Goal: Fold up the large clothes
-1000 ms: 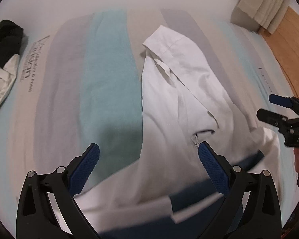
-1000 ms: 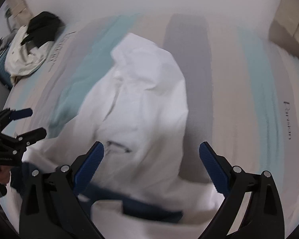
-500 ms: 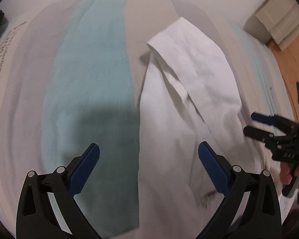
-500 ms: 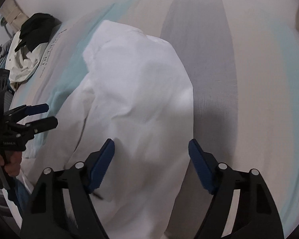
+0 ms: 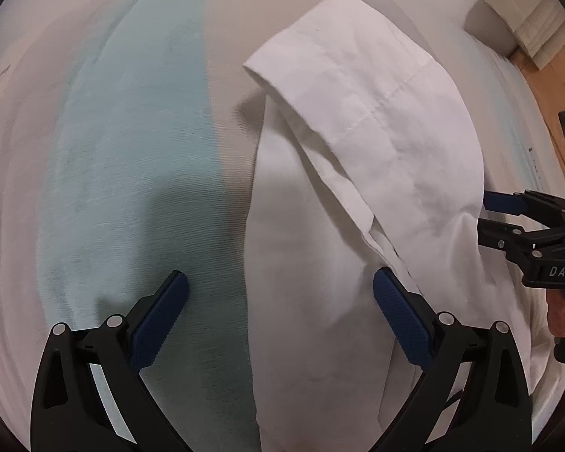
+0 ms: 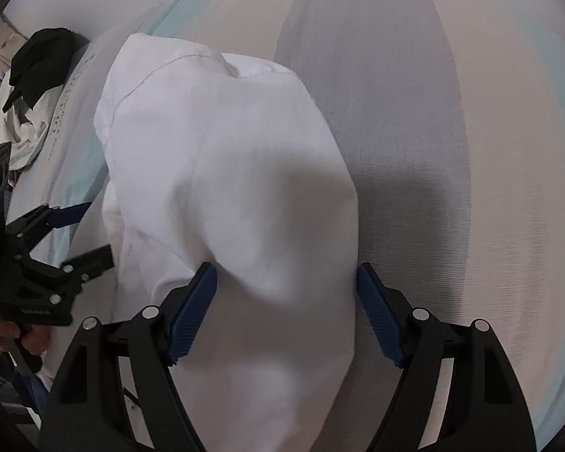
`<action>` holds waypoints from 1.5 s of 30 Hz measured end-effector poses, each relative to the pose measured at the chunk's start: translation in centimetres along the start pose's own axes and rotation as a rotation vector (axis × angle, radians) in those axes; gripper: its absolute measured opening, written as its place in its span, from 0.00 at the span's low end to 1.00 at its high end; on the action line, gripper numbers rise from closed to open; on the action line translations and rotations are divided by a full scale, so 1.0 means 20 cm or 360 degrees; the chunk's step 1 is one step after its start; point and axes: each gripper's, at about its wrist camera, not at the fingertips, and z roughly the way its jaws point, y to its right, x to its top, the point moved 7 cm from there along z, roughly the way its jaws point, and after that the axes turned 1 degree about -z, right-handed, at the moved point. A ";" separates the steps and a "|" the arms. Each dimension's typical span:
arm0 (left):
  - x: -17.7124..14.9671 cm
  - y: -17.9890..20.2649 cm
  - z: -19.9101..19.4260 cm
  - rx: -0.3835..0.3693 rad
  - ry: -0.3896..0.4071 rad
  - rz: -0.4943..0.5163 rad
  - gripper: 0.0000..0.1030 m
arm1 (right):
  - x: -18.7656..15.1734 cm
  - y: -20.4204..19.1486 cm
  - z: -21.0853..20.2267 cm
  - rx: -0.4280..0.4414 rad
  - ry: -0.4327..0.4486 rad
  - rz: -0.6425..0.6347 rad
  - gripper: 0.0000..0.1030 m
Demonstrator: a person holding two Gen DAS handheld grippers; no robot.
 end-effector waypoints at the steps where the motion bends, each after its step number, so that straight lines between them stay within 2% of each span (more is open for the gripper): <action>1: 0.00 0.00 0.00 -0.0005 0.0005 -0.0002 0.92 | 0.00 0.00 0.01 -0.0004 -0.0004 -0.0001 0.69; 3: 0.01 0.00 -0.01 -0.0007 0.0010 -0.0001 0.89 | 0.00 -0.01 0.03 -0.0010 -0.0031 -0.0022 0.58; 4: 0.01 0.00 -0.01 -0.0008 0.0012 0.0008 0.84 | -0.01 0.00 0.04 -0.0031 -0.0048 -0.0039 0.48; 7: 0.00 0.04 -0.01 0.0004 0.0014 0.0047 0.65 | 0.01 0.02 0.04 -0.0022 -0.0065 -0.0051 0.29; 8: -0.01 0.04 -0.02 0.0009 0.0017 0.0046 0.58 | 0.02 0.03 0.03 -0.0004 -0.0069 -0.0035 0.27; 12: 0.01 0.01 -0.03 -0.0011 0.0021 -0.0007 0.49 | 0.03 0.05 0.04 -0.0044 -0.0065 -0.0039 0.30; 14: 0.01 0.02 -0.03 -0.0004 0.0022 0.0015 0.44 | 0.03 0.06 0.04 -0.0078 -0.0046 -0.0029 0.41; 19: 0.02 0.01 -0.01 0.0002 0.0028 0.0020 0.43 | 0.06 0.08 0.05 -0.0129 0.0008 0.0017 0.57; 21: 0.01 0.02 -0.01 0.0010 0.0033 0.0026 0.43 | 0.06 0.09 0.07 -0.0128 0.0008 0.0036 0.59; 23: 0.02 0.03 0.00 0.0016 0.0043 0.0029 0.43 | 0.06 0.08 0.08 -0.0130 0.0007 0.0025 0.52; 24: 0.02 0.03 0.00 0.0018 0.0050 0.0027 0.43 | 0.06 0.08 0.08 -0.0121 0.0006 0.0017 0.42; 25: 0.02 0.03 0.00 0.0017 0.0059 0.0026 0.36 | 0.06 0.08 0.07 -0.0127 0.0006 0.0021 0.29; 26: 0.02 0.03 -0.01 0.0012 0.0066 0.0023 0.25 | 0.07 0.08 0.07 -0.0119 0.0005 0.0028 0.22; 27: 0.01 0.04 -0.01 0.0009 0.0069 0.0020 0.20 | 0.07 0.07 0.07 -0.0107 0.0005 0.0043 0.13; 28: 0.01 0.04 -0.02 0.0009 0.0075 0.0015 0.11 | 0.07 0.07 0.06 -0.0098 0.0011 0.0060 0.07; 29: 0.01 0.05 -0.03 0.0000 0.0077 0.0013 0.04 | 0.06 0.06 0.06 -0.0088 0.0013 0.0074 0.06; 31: 0.02 0.07 -0.05 -0.0031 0.0084 0.0029 0.02 | 0.07 0.06 0.04 -0.0083 0.0016 0.0096 0.03; 40: 0.05 0.13 -0.29 0.0006 0.0194 0.0110 0.02 | 0.06 -0.04 -0.18 -0.0149 0.0124 0.0042 0.02; 45: 0.01 0.15 -0.42 0.0033 0.0235 0.0138 0.02 | 0.00 -0.13 -0.34 -0.0192 0.0191 -0.0031 0.02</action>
